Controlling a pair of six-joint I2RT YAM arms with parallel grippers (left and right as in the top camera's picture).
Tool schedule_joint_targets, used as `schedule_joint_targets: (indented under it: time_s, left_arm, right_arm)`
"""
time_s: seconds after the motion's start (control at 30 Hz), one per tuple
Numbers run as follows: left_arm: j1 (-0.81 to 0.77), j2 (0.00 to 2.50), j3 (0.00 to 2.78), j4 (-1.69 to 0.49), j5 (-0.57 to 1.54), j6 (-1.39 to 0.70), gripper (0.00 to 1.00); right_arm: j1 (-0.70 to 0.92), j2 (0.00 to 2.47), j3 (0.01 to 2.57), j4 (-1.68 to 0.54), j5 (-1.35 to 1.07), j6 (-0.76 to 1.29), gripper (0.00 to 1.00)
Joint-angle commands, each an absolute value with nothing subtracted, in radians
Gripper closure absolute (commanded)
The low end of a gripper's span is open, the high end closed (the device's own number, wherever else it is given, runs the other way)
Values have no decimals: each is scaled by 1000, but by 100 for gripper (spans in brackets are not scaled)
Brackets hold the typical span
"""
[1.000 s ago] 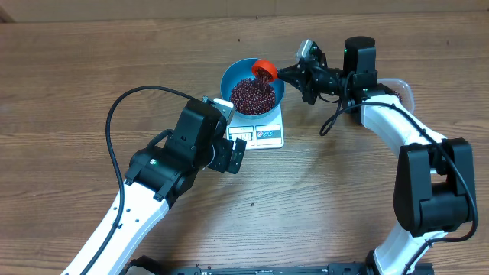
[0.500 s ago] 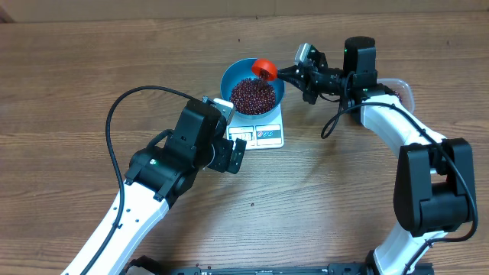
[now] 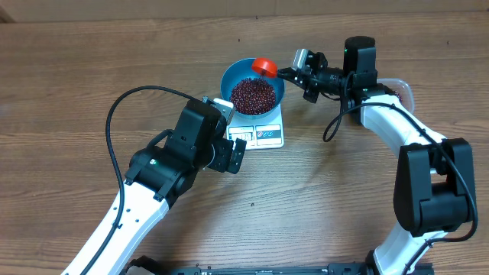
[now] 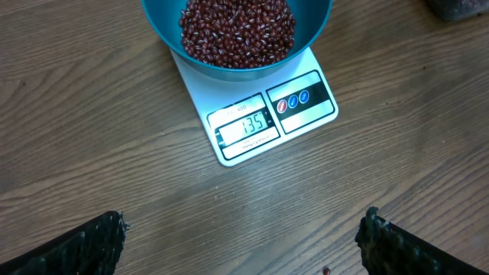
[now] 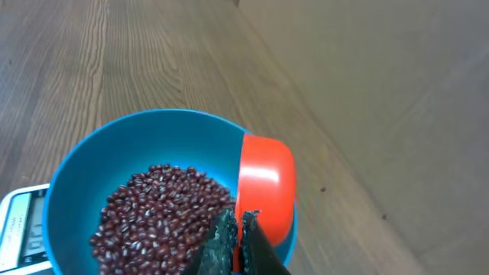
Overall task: Scoop item into bowl and weigh 150g on scale
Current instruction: 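Hold the red cup inverted over the bowl, shaking out beans, then move the empty red cup right back over the bean tub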
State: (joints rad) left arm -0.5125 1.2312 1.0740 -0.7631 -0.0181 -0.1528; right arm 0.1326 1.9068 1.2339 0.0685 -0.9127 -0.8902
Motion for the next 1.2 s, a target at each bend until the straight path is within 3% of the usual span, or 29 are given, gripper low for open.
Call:
schedule_joint_targets:
  time_s: [0.0, 0.17, 0.53, 0.73, 1.17]
  left_arm:
    - [-511, 1232, 1098, -759, -7, -134, 1]
    - [-511, 1232, 1098, -759, -7, -134, 0]
    - [-511, 1232, 1098, -759, -7, -134, 1]
    - [-511, 1232, 1098, -759, -7, -134, 0]
    - [-511, 1232, 1098, -759, -7, -134, 1]
  right_arm:
    - [138, 1915, 1230, 122, -1016, -937, 96]
    - [138, 1912, 1230, 199, -1219, -936, 96]
    - [133, 1911, 1230, 176, -1208, -850, 96]
    - [122, 1845, 1230, 156, -925, -488, 96]
    - [122, 1502, 1230, -184, -480, -430, 96]
